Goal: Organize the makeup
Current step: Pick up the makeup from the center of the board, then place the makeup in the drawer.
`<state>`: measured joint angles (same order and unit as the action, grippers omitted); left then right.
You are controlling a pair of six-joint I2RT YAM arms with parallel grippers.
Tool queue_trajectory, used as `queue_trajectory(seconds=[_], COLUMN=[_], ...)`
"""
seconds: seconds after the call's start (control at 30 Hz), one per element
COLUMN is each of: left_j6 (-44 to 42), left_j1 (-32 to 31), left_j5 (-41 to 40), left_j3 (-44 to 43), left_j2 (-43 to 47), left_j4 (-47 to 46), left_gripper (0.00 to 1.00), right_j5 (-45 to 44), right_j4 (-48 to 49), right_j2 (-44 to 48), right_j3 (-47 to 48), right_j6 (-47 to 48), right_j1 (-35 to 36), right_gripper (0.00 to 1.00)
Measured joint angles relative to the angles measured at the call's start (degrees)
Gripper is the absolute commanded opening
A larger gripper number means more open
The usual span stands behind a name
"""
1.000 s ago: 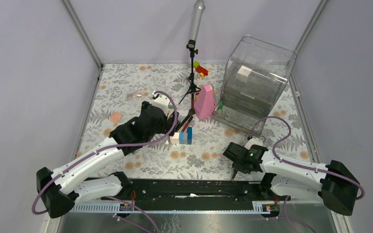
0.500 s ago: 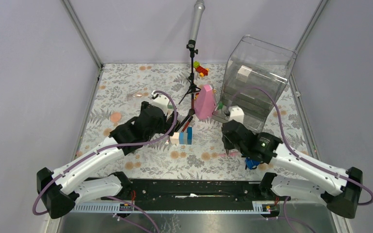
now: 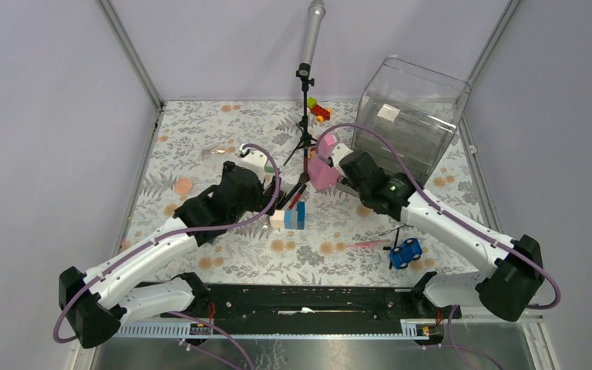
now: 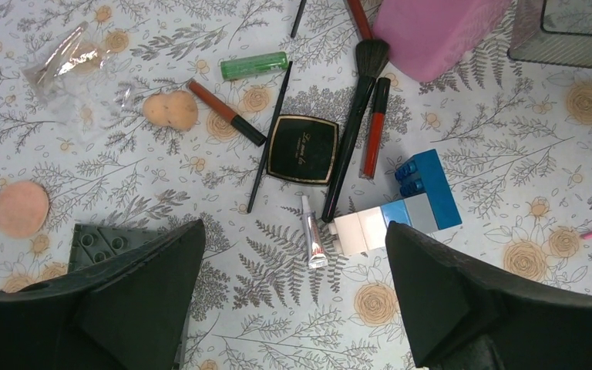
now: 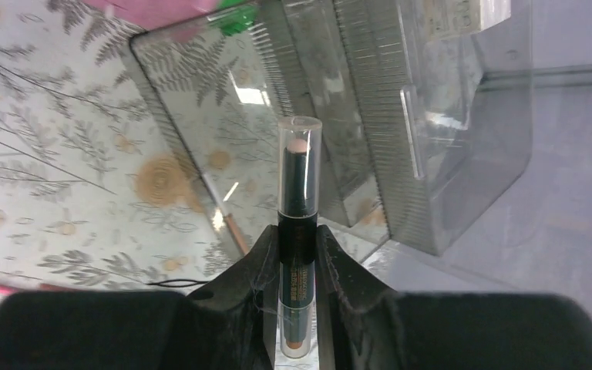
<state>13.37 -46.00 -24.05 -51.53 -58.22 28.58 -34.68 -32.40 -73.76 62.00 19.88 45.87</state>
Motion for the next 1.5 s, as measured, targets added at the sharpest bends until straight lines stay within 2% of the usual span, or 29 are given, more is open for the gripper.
queue_trajectory(seconds=[0.23, 0.53, 0.73, 1.07, 1.33, 1.43, 1.5], left_j6=[0.0, 0.0, 0.0, 0.0, 0.0, 0.0, 0.0], left_j1=[0.9, 1.3, 1.6, 1.9, 2.1, 2.1, 2.1], left_j5=[0.3, 0.8, 1.3, 1.4, 1.8, 1.8, 1.8], left_j3=[0.4, 0.5, 0.5, 0.5, 0.5, 0.5, 0.5], left_j2=[0.0, 0.0, 0.0, 0.0, 0.0, 0.0, 0.0], left_j4=[0.0, 0.0, 0.0, 0.0, 0.0, 0.0, 0.0], left_gripper=[0.99, 0.99, 0.99, 0.99, 0.99, 0.99, 0.99], right_j5=[7.4, 20.8, 24.8, 25.8, 25.8, 25.7, 24.9], right_j4=[5.6, 6.4, 6.6, 6.6, 7.7, 8.3, 9.9], right_j2=[1.3, -2.5, -6.9, -9.1, -6.6, -5.5, -4.3], right_j3=[-2.5, -3.4, -3.4, -1.1, -0.8, -0.8, -0.9], right_j6=[17.4, 27.4, 29.0, 27.9, 26.1, 23.2, 19.6], right_j1=[-7.2, -17.0, -19.0, -20.5, -20.5, -20.5, -20.5], right_gripper=[0.00, 0.04, 0.19, 0.50, 0.54, 0.73, 0.77])
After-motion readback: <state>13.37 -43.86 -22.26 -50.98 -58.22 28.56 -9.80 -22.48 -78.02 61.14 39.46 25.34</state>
